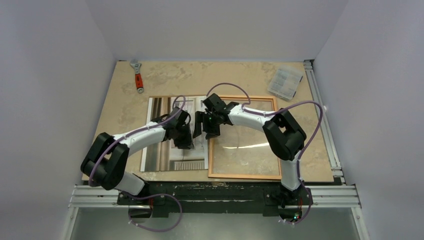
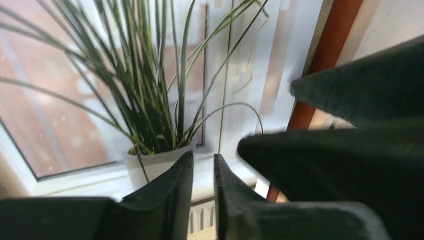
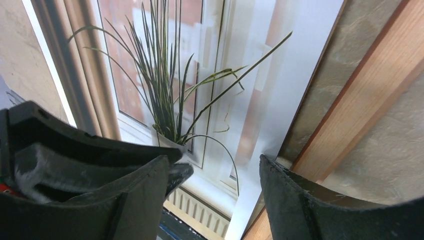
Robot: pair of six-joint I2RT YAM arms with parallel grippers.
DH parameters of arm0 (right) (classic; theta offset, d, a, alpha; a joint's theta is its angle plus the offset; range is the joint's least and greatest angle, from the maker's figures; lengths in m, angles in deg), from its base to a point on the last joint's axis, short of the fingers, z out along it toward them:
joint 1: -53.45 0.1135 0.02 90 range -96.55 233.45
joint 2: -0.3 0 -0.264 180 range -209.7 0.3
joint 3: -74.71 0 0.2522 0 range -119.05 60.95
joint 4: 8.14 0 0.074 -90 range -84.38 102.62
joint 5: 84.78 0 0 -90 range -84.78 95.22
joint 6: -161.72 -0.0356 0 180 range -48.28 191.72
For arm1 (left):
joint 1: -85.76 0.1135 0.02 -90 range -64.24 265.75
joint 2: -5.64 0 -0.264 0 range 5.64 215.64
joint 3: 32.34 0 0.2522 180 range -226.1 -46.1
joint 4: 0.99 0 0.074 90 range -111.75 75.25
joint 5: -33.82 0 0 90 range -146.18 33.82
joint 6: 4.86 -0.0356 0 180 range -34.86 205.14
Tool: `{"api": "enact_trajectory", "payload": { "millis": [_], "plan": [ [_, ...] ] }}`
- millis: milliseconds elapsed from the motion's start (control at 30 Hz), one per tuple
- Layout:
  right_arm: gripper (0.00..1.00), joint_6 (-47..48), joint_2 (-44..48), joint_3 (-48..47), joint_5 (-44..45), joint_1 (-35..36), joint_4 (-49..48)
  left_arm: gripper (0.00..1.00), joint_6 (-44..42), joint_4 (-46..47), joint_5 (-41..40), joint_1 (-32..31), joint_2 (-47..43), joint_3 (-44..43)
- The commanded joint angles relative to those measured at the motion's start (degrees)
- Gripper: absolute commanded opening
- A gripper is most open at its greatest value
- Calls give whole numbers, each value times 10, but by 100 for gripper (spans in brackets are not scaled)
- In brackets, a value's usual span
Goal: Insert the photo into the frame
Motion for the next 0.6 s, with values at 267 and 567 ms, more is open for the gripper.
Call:
{"api": "enact_trajectory", "payload": {
  "millis": [267, 567],
  "plan": [
    [65, 38, 29, -16, 82, -3, 45, 83, -34, -113, -111, 118, -256, 49],
    [68, 64, 13, -48, 134, 5, 90, 86, -83, -220, -168, 283, -238, 23]
  ]
}}
